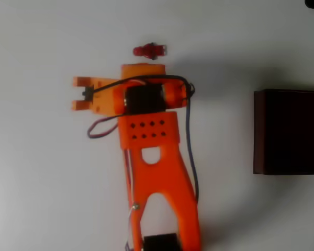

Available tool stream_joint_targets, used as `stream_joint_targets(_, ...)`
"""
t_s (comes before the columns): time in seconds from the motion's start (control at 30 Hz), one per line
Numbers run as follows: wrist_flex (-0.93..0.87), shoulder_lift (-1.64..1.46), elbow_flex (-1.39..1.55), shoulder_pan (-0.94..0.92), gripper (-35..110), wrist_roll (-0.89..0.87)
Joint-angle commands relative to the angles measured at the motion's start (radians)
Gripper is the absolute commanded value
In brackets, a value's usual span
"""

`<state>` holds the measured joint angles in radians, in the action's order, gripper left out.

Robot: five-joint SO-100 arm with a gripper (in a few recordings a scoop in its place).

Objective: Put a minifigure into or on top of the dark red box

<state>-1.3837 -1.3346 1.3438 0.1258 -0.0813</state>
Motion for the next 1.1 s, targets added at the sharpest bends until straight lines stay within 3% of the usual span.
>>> stream_joint_targets(0.0, -0.044, 0.052, -0.152, 0.008, 18, 0.011)
stream_joint_targets(0.37, -0.120, 0.238, -0.420, -0.029, 18, 0.094)
stream_joint_targets(0.57, -0.216, 0.413, -0.704, -0.040, 18, 0.121)
stream_joint_targets(0.67, -0.310, 0.554, -0.939, -0.038, 18, 0.127)
stream_joint_targets(0.77, -0.451, 0.796, -1.368, -0.035, 18, 0.132)
stream_joint_targets(1.07, -0.446, 0.836, -1.393, -0.041, 18, 0.144)
